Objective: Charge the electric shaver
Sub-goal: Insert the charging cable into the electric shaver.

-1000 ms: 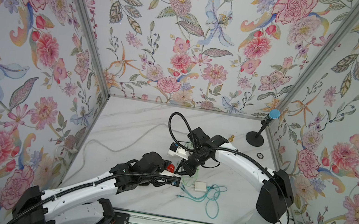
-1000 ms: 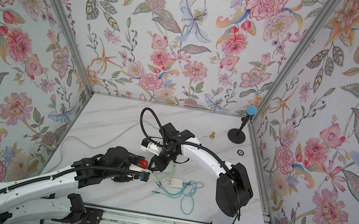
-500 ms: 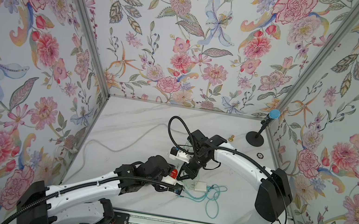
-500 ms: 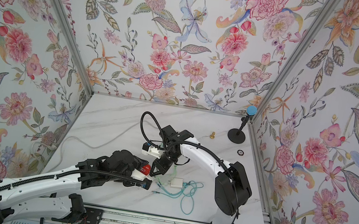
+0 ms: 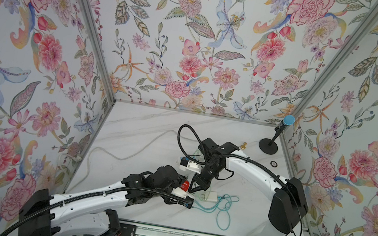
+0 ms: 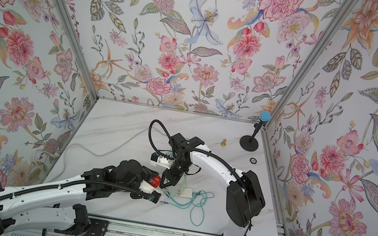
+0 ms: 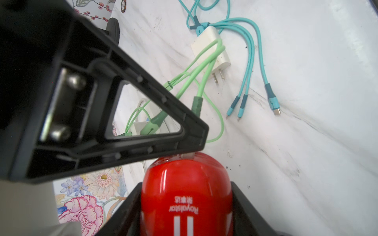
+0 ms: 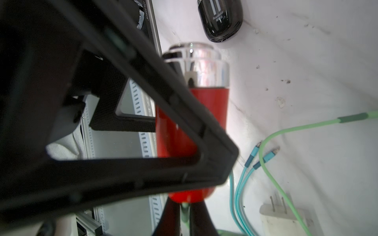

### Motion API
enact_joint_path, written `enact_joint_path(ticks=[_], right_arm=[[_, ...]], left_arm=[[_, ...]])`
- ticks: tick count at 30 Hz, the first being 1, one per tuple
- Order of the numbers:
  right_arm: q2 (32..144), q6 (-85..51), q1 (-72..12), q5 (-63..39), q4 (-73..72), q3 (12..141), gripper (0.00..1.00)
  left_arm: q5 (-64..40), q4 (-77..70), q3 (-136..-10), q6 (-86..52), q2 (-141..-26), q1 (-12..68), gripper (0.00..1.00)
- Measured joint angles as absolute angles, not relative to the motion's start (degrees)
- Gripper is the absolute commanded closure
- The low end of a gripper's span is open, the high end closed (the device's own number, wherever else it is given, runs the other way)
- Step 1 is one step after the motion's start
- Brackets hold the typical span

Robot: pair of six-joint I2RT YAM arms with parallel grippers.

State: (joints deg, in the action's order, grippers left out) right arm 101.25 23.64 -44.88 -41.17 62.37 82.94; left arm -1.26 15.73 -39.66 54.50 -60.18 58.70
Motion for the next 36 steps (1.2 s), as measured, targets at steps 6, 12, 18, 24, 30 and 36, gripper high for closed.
enact_joint_path(ticks=[6,12,18,24,30,36], right_arm=[[100.9,26.2,-44.5,-41.2,63.4,82.9,1.0],[99.6,28.3,-44.2,-41.4,64.0,82.9,1.0],[98.1,29.0,-44.2,-41.7,63.9,81.4,1.0],[97.3,28.4,-44.6,-41.5,63.8,80.7,1.0],[97.3,25.7,-45.0,-41.4,63.8,80.7,1.0],[97.3,24.0,-46.3,-41.4,65.7,81.4,1.0]], left_arm=[[-2.2,13.9,-38.6,54.0,-59.4,58.9,1.0],[-2.8,10.5,-36.8,53.1,-58.0,58.9,1.0],[-3.8,7.4,-34.7,52.2,-57.1,59.4,1.0],[-4.5,4.8,-32.8,51.6,-56.2,59.7,1.0],[-4.6,4.7,-32.5,51.7,-55.9,59.7,1.0],[-4.1,3.3,-30.7,52.5,-54.4,61.4,1.0]])
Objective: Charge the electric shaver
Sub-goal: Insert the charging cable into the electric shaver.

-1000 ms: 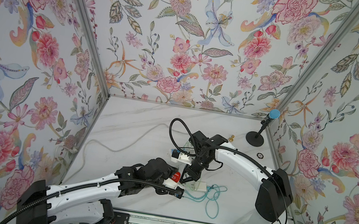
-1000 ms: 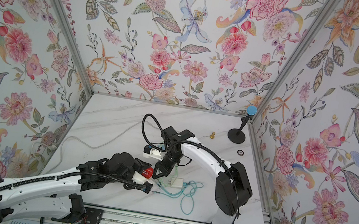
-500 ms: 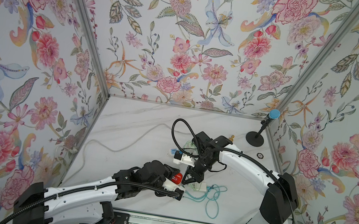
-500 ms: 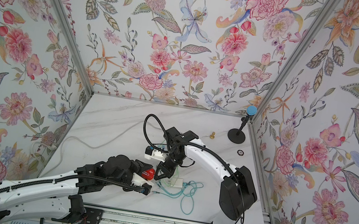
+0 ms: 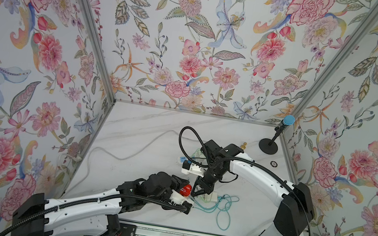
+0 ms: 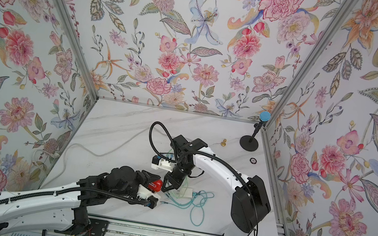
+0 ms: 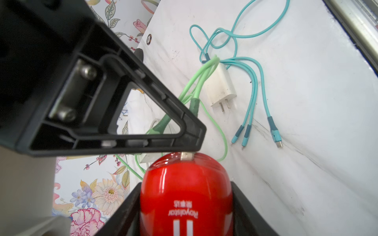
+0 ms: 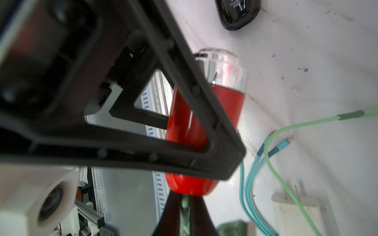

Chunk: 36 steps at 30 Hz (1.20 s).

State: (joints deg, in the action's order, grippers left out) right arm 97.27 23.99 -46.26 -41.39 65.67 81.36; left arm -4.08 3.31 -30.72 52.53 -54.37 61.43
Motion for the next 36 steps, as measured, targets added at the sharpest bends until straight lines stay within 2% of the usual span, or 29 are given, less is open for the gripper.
enact_joint_path(ticks=[11,25,36], right_arm=[[102.2,17.9,-48.6,-40.5,72.6,89.0,1.0],[102.6,8.7,-48.2,-36.7,71.2,89.1,1.0],[101.9,12.2,-45.9,-38.1,71.4,89.1,1.0]], left_arm=[[-1.5,2.5,-28.5,53.6,-51.5,62.7,1.0],[1.1,1.7,-28.4,51.7,-53.2,63.1,1.0],[2.0,-4.3,-27.4,48.4,-55.2,63.1,1.0]])
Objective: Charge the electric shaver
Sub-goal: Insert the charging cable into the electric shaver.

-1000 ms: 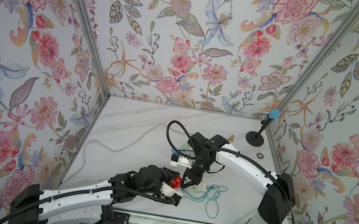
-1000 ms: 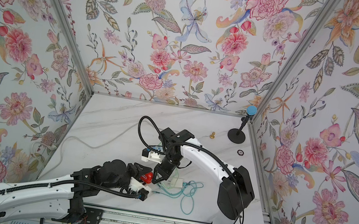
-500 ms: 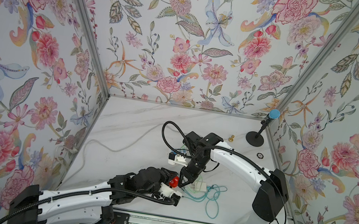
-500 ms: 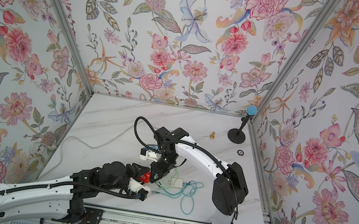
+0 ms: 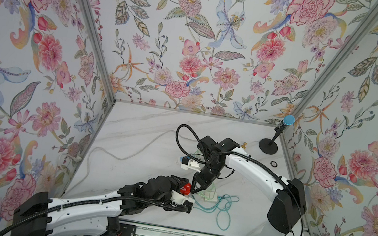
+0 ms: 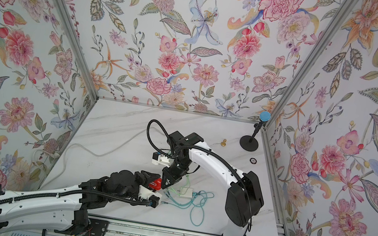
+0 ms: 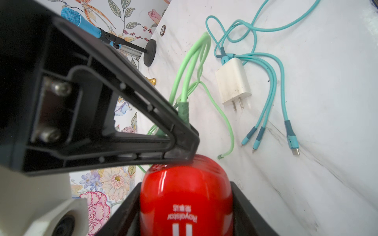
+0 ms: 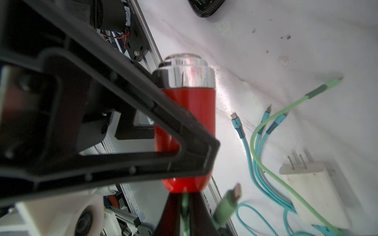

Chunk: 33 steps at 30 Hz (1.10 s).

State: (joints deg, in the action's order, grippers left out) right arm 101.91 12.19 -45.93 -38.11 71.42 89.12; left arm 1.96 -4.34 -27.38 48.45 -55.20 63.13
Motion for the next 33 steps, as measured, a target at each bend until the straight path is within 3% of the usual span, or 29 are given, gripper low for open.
enact_joint_path(ticks=[15,30,33], right_arm=[[103.5,14.7,-44.0,-39.2,71.7,88.7,1.0],[99.1,9.6,-41.2,-38.7,62.5,82.8,1.0],[98.9,9.5,-40.8,-39.4,61.2,82.2,0.93]], left_arm=[[2.1,-8.3,-26.7,42.9,-58.7,63.1,1.0],[3.5,-13.7,-25.9,35.5,-61.9,61.9,1.0],[3.4,-15.8,-24.8,34.5,-61.9,61.4,1.0]])
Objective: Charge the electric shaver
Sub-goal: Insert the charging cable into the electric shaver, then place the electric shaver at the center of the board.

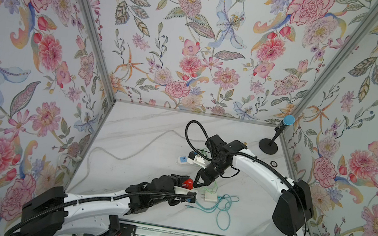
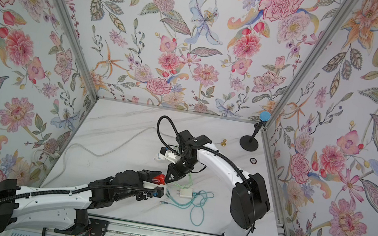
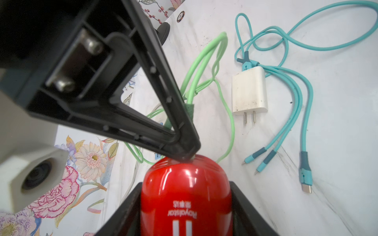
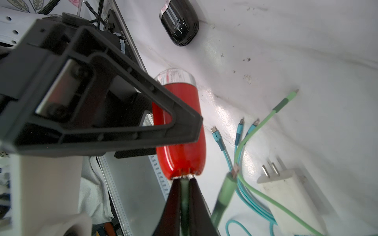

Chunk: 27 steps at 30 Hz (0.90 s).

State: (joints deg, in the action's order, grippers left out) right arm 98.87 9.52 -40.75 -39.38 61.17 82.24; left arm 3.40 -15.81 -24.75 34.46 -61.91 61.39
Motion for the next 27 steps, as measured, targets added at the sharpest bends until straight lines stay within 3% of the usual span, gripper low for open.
enact_joint_path(ticks=[9,18,27], right_arm=[[94.7,8.3,-35.9,-39.4,50.9,80.9,0.77],[84.7,5.4,-31.4,-34.2,45.4,78.7,0.72],[70.7,-2.8,-25.6,-26.0,35.4,63.8,0.67]], left_arm=[[-3.7,-20.3,-22.2,31.7,-62.3,60.3,1.0],[-7.2,-22.3,-20.8,26.2,-63.9,57.6,1.0],[-6.6,-21.9,-27.3,21.6,-72.5,55.4,1.0]])
